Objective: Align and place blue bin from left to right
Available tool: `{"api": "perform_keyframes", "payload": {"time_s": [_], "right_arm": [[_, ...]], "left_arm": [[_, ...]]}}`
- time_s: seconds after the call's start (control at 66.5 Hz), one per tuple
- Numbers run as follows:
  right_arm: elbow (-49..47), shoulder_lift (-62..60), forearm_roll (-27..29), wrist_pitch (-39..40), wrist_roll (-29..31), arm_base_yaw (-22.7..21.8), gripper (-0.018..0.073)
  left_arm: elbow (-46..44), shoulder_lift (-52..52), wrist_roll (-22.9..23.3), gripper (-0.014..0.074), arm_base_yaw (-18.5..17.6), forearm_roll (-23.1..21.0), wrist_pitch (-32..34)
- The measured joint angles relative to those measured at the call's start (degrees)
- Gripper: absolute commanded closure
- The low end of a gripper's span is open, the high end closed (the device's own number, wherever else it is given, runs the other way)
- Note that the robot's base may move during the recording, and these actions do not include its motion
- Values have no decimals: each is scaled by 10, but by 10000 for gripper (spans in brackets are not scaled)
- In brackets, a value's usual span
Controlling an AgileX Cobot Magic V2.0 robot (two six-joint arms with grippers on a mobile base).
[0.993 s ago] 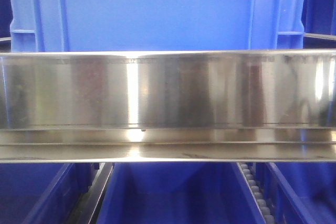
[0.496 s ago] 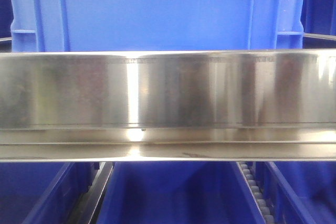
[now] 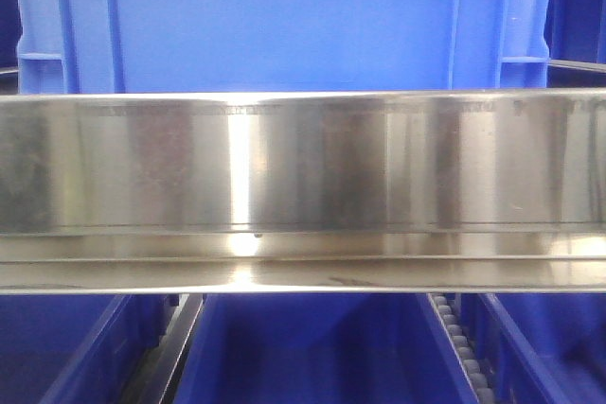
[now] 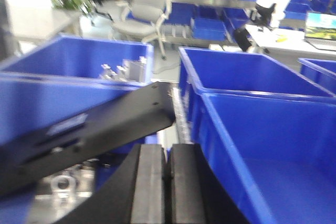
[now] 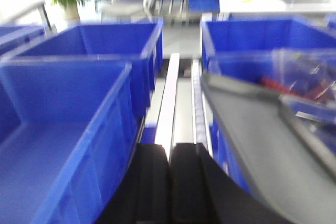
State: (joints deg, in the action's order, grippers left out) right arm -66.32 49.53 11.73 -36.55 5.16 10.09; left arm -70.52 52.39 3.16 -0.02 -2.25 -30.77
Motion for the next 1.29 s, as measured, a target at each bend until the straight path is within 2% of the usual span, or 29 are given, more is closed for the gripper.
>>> {"api": "perform_keyframes", "payload": {"time_s": [0.105, 0.196, 0.361, 0.451, 0.632, 0.812, 0.993, 1.294], "right_arm": [[-38, 65, -6, -18, 0, 18, 705], [-75, 131, -22, -35, -4, 47, 698], [-173, 233, -75, -99, -69, 92, 698], [-245, 290, -93, -151, -92, 108, 698], [-389, 398, -99, -267, -113, 124, 698], [-504, 481, -104, -330, -133, 141, 698], [-551, 525, -117, -335, -157, 168, 698], [-553, 550, -203, -340, -191, 228, 699]], "left_arm": [[-50, 67, 0, 708, -27, 2, -22], [-102, 140, 6, 708, -72, 37, -68], [-234, 264, 94, 708, -149, 134, -168], [-325, 335, 114, 708, -167, 148, -242], [-503, 464, 126, 708, -180, 147, -370], [-625, 546, 140, 708, -181, 140, -388], [-650, 563, 160, 708, -182, 135, -393], [-651, 564, 163, 708, -186, 131, -396]]}}
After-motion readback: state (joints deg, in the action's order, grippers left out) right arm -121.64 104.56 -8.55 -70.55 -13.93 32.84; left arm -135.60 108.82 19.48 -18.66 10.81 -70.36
